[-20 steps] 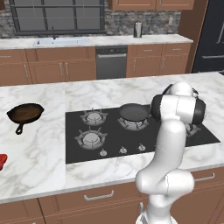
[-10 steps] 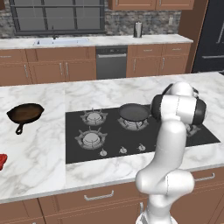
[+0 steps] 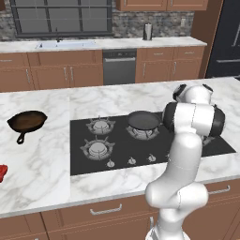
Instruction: Place both pans onto different burners. Then place the broccoli and the steak on different pans.
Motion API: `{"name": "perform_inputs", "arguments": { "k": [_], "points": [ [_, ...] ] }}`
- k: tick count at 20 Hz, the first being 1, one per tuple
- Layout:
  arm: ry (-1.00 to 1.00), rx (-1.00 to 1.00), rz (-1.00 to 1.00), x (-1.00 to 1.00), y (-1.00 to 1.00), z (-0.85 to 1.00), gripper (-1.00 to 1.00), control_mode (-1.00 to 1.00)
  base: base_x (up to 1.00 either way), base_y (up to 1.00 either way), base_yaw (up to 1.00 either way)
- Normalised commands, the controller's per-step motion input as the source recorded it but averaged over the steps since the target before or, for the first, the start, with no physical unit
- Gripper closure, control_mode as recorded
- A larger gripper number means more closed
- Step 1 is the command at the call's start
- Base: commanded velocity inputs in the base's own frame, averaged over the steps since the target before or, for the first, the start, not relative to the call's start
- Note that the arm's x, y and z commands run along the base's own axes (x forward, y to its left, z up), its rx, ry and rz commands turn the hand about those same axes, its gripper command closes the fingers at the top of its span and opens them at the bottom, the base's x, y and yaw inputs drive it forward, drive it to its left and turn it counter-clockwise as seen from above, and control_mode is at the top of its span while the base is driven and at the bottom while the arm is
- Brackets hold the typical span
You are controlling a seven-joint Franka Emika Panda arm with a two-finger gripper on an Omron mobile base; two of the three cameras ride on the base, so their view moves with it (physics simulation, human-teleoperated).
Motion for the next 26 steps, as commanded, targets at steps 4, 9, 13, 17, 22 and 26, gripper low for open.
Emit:
{"name": "perform_inputs", "arguments": {
  "k": [4, 9, 13, 17, 22, 26],
  "points": [
    [0.00, 0.00, -0.04, -0.15, 0.26, 0.42, -1.00, -1.00, 0.00, 0.00, 0.00],
    [0.05, 0.00, -0.11, -0.38, 0.35, 0.27, -1.00, -1.00, 0.00, 0.00, 0.00],
    [0.08, 0.00, -0.18, -0.50, 0.38, 0.29, -1.00, -1.00, 0.00, 0.00, 0.00],
    [0.08, 0.00, -0.19, -0.46, 0.38, 0.31, -1.00, -1.00, 0.00, 0.00, 0.00],
    [0.05, -0.05, -0.24, -0.40, 0.48, 0.17, -1.00, -1.00, 0.00, 0.00, 0.00],
    [0.01, -0.05, -0.25, -0.38, 0.47, 0.04, -1.00, -1.00, 0.00, 0.00, 0.00]
  ]
}}
